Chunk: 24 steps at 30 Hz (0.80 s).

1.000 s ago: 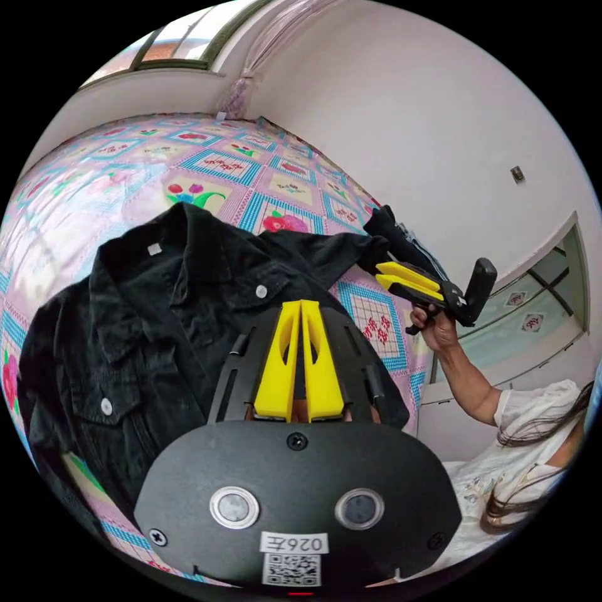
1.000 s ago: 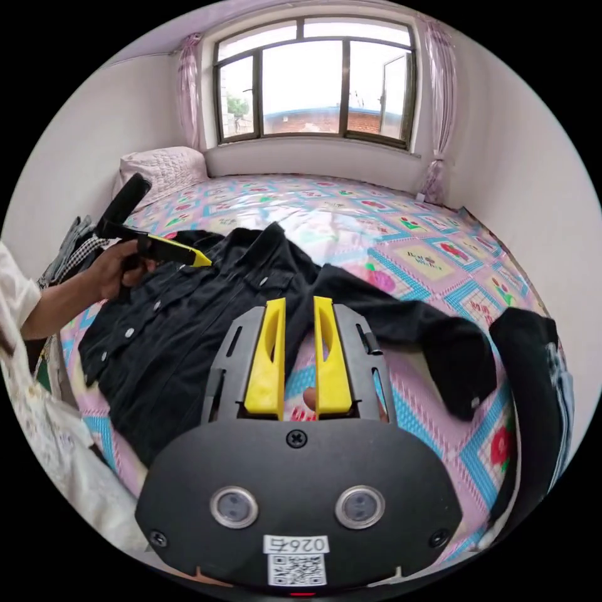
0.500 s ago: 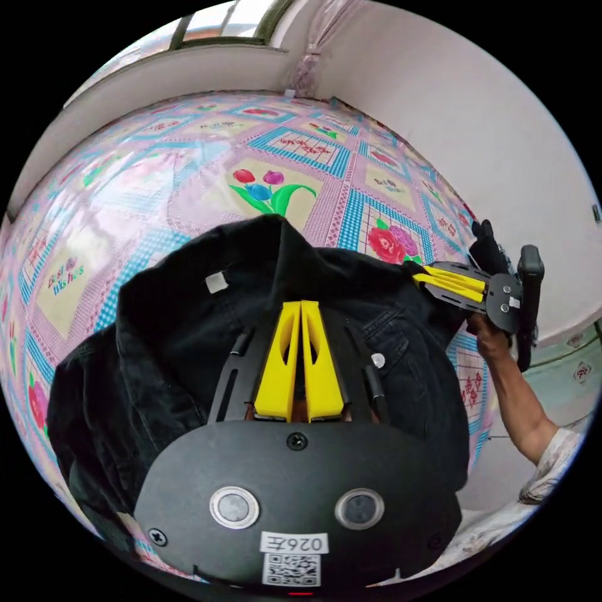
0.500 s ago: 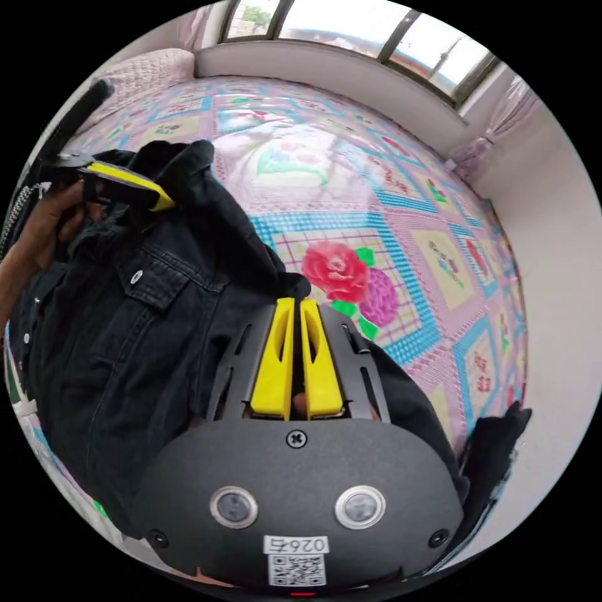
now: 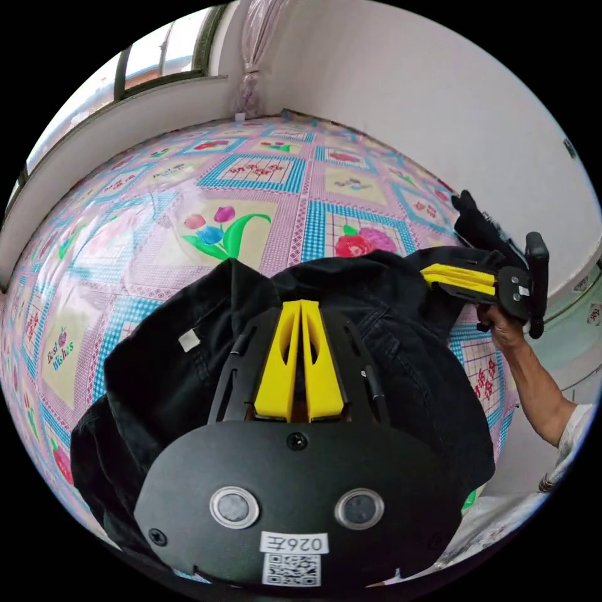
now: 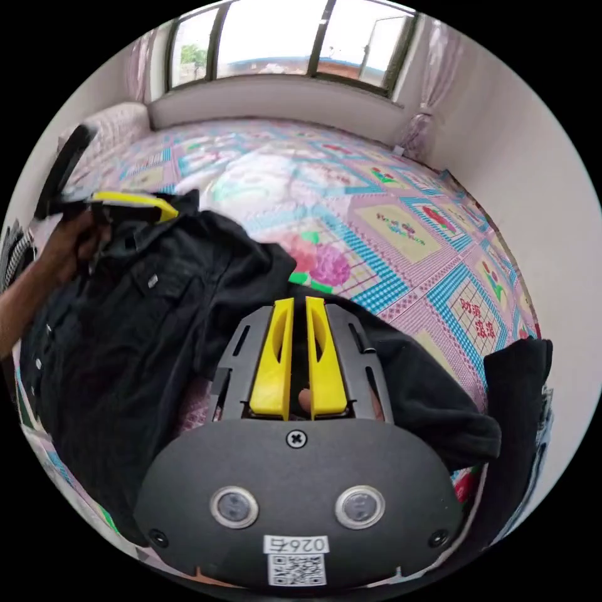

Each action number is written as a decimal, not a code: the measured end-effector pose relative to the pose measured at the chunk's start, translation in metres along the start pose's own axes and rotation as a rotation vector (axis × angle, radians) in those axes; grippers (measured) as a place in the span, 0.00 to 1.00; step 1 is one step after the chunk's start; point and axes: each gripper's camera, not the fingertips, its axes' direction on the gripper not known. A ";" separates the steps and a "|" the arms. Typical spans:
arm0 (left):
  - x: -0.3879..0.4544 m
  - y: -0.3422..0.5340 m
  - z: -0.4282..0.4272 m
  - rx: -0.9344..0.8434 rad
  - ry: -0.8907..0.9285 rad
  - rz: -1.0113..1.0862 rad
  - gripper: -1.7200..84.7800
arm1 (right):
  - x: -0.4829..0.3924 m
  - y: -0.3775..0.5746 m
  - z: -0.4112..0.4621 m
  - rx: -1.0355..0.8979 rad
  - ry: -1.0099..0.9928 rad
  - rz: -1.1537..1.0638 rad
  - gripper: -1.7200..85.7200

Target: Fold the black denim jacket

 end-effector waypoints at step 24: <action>-0.005 0.380 -0.244 0.114 0.094 -0.267 0.15 | -0.104 0.054 -0.159 0.317 -0.255 -0.153 0.03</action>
